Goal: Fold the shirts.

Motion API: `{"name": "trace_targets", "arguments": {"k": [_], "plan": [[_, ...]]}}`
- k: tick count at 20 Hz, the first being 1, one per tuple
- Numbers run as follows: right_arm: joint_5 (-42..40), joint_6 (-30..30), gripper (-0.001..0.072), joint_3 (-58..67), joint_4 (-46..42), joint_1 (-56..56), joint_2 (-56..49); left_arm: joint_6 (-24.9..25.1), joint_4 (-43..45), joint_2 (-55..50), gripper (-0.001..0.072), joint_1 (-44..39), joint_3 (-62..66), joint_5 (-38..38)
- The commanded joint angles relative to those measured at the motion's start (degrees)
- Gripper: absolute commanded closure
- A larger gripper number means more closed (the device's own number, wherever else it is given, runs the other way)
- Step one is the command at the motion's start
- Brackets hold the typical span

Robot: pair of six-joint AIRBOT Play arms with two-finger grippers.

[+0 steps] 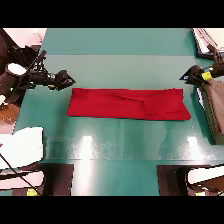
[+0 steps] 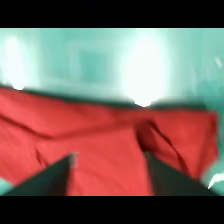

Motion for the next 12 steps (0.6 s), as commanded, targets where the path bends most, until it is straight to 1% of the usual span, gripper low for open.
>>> {"name": "trace_targets", "arguments": {"k": [1,5,9,12], "plan": [[4.02,-2.67,-0.0004,-6.01,0.9,-5.46,-0.17,2.38,-0.2,-0.02,0.0681,-1.2,0.63,-5.2],[-0.83,-8.7,-0.0003,-15.78,2.29,-8.66,-0.17,2.38,-0.15,-0.02,0.0681,-6.47,0.63,-3.08],[-6.38,-13.75,-0.0001,-21.07,3.43,-8.72,-0.24,2.34,-0.15,-0.11,0.0681,-11.63,0.63,0.66],[-6.05,-14.58,0.0,-21.35,4.33,-8.13,-1.86,2.32,-0.13,-0.26,0.0681,-14.1,0.63,1.66]]}}
